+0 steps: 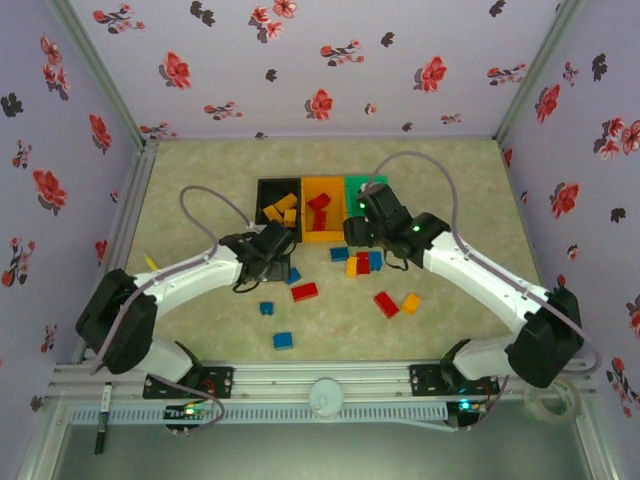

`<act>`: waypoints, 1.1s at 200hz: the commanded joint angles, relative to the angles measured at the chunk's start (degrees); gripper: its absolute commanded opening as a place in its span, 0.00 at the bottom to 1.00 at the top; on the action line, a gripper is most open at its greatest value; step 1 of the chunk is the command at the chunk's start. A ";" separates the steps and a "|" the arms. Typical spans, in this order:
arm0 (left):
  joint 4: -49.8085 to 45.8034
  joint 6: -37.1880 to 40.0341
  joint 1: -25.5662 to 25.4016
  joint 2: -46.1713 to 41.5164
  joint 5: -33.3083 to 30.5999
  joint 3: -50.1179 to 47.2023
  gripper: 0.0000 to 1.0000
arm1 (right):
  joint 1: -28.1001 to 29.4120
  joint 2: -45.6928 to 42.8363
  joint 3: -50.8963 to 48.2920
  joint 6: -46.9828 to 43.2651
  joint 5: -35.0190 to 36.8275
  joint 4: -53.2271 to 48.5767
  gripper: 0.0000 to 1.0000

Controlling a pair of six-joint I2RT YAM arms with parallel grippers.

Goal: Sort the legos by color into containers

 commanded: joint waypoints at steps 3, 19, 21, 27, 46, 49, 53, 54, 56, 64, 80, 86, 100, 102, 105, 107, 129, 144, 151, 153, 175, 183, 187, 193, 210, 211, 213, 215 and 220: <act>2.27 2.64 1.58 2.96 -1.85 3.22 0.90 | 0.43 -3.24 -1.61 1.12 2.35 -2.15 0.64; 2.83 3.80 2.46 4.96 -1.81 4.70 0.90 | 0.43 -4.69 -2.08 1.32 2.64 -3.20 0.64; 2.87 3.96 2.52 5.17 -1.85 4.88 0.90 | 0.43 -4.86 -2.14 1.36 2.64 -3.31 0.64; 2.88 4.38 2.79 5.97 -1.80 5.43 0.90 | 0.50 -5.31 -2.39 1.40 2.78 -3.58 0.64; 3.46 5.54 3.57 8.23 -1.77 7.00 0.90 | 0.47 -6.90 -3.32 1.72 3.34 -4.20 0.64; 3.50 5.70 3.72 8.53 -1.67 7.15 0.90 | 0.51 -7.16 -3.50 1.77 3.44 -4.29 0.64; 3.63 5.87 3.90 9.00 -1.56 7.51 0.90 | 0.51 -7.41 -3.65 1.92 3.47 -4.41 0.64; 3.65 5.88 3.93 9.12 -1.55 7.56 0.90 | 0.51 -7.46 -3.80 1.97 3.45 -4.42 0.64; 3.66 5.96 3.99 9.38 -1.59 7.71 0.90 | 0.51 -7.74 -3.92 2.01 3.44 -4.49 0.64; 3.82 6.23 4.34 10.27 -1.54 8.24 0.90 | 0.51 -8.35 -4.47 2.24 3.61 -4.60 0.64; 3.95 6.51 4.96 12.14 -1.57 9.12 0.84 | 0.51 -9.52 -5.75 2.76 3.75 -4.73 0.64; 4.18 6.67 5.23 12.69 -1.55 9.34 0.82 | 0.50 -9.88 -6.12 2.89 3.79 -4.76 0.64; 4.63 6.94 5.73 13.65 -1.56 9.72 0.80 | 0.58 -10.61 -7.17 3.45 3.64 -4.94 0.64; 4.74 6.99 5.71 13.76 -1.52 9.79 0.80 | 0.59 -10.69 -7.27 3.49 3.62 -4.95 0.64; 4.90 7.11 5.81 13.93 -1.46 9.85 0.79 | 0.60 -10.78 -7.64 3.53 3.47 -4.87 0.64; 4.99 7.17 5.84 13.96 -1.44 9.88 0.79 | 0.60 -10.93 -7.84 3.65 3.29 -4.76 0.64; 6.17 7.76 6.37 14.79 -0.99 10.15 0.77 | 0.69 -11.89 -9.88 4.33 2.29 -4.04 0.64; 6.22 8.02 6.71 15.50 -0.78 10.66 0.75 | 0.69 -12.17 -10.77 4.74 2.29 -3.90 0.64; 6.32 8.17 6.85 15.75 -0.67 10.77 0.73 | 0.77 -12.25 -11.15 4.92 2.29 -3.77 0.64; 6.35 8.11 6.89 15.85 -0.64 10.86 0.73 | 0.78 -12.26 -11.20 4.99 2.29 -3.74 0.64; 6.53 8.21 7.27 16.75 -0.50 11.13 0.69 | 0.77 -12.39 -11.73 5.33 2.29 -3.63 0.64; 6.72 8.24 7.37 16.85 -0.49 11.04 0.68 | 0.78 -12.46 -11.82 5.41 2.34 -3.61 0.63; 6.79 8.11 7.46 16.95 -0.49 11.04 0.68 | 0.74 -12.52 -11.90 5.45 2.30 -3.63 0.63; 6.89 8.15 7.53 17.09 -0.43 10.97 0.67 | 0.84 -12.59 -11.86 5.45 2.36 -3.63 0.63; 7.16 8.03 7.73 17.38 -0.28 10.95 0.66 | 0.85 -12.55 -11.81 5.45 2.38 -3.72 0.63; 7.13 8.02 7.73 17.39 -0.25 10.95 0.66 | 0.86 -12.54 -11.80 5.45 2.38 -3.72 0.63; 7.13 8.05 7.73 17.33 -0.23 10.99 0.65 | 0.86 -12.60 -11.80 5.45 2.49 -3.79 0.63; 7.17 8.06 7.69 17.36 -0.20 10.98 0.65 | 0.87 -12.55 -11.78 5.45 2.54 -3.81 0.63; 7.30 8.06 7.73 17.48 -0.14 10.99 0.65 | 0.87 -12.57 -11.78 5.44 2.47 -3.81 0.63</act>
